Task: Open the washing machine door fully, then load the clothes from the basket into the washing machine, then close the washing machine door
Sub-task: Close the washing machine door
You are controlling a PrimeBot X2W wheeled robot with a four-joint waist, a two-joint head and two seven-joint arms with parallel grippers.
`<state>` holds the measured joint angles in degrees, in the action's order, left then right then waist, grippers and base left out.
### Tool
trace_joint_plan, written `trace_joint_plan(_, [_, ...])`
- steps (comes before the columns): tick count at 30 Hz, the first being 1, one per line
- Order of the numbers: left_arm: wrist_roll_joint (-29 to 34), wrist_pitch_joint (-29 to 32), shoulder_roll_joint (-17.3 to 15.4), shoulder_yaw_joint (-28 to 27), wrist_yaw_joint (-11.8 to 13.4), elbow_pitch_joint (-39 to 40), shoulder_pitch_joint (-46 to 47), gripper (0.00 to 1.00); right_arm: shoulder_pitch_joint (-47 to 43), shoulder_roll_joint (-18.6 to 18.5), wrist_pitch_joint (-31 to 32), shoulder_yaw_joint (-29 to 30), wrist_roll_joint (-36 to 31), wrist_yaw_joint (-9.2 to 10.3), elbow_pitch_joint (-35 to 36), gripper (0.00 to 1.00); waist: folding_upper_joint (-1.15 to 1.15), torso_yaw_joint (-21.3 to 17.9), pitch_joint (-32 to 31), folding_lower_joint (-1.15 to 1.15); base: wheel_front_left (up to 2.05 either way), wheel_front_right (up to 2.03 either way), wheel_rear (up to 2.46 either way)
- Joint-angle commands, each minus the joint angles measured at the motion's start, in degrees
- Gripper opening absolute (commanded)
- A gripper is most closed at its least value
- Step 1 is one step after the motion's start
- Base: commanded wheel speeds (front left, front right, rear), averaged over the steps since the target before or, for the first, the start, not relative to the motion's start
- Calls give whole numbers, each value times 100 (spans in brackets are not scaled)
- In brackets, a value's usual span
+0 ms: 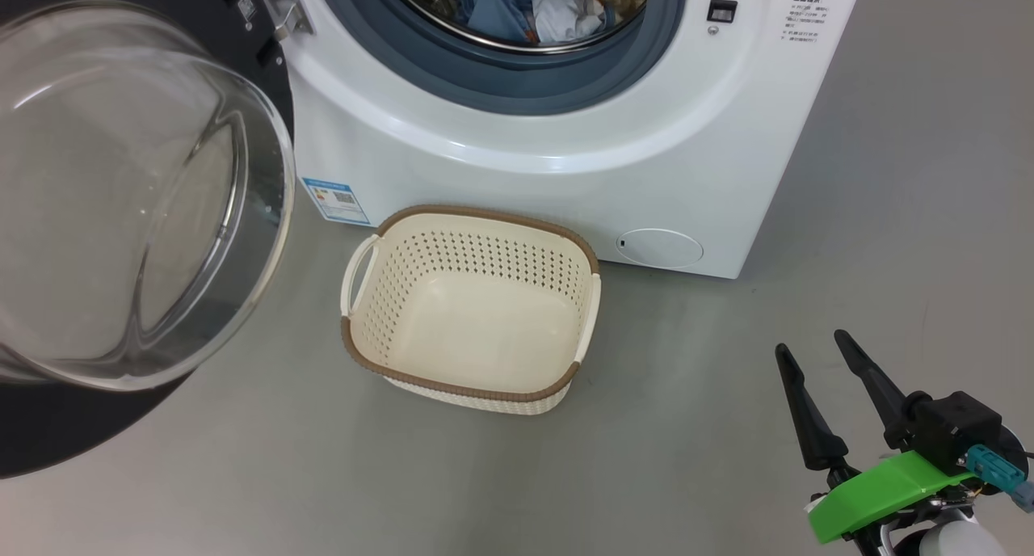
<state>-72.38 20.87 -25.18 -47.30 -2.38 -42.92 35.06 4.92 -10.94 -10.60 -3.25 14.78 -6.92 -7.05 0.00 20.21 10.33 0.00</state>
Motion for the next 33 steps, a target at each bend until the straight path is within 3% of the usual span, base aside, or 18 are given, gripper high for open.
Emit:
trace_joint_plan(1, [-43, 117, -333, -23, -107, 191, -156, 0, 162, -53, 15, -147, 24, -57, 175, 100, 0, 11, 17, 0, 0, 0, 0])
trace_joint_plan(22, [-417, 1155, -57, 262, -414, 886, -477, 0, 192, -68, 56, -180, 129, -57, 160, 100, 0, 62, 51, 0, 0, 0, 0])
trace_joint_plan(33, [-619, 1728, 52, 406, -447, 1248, -672, 0, 225, -48, 39, -167, 172, -57, 114, 100, 0, 73, 56, 0, 0, 0, 0])
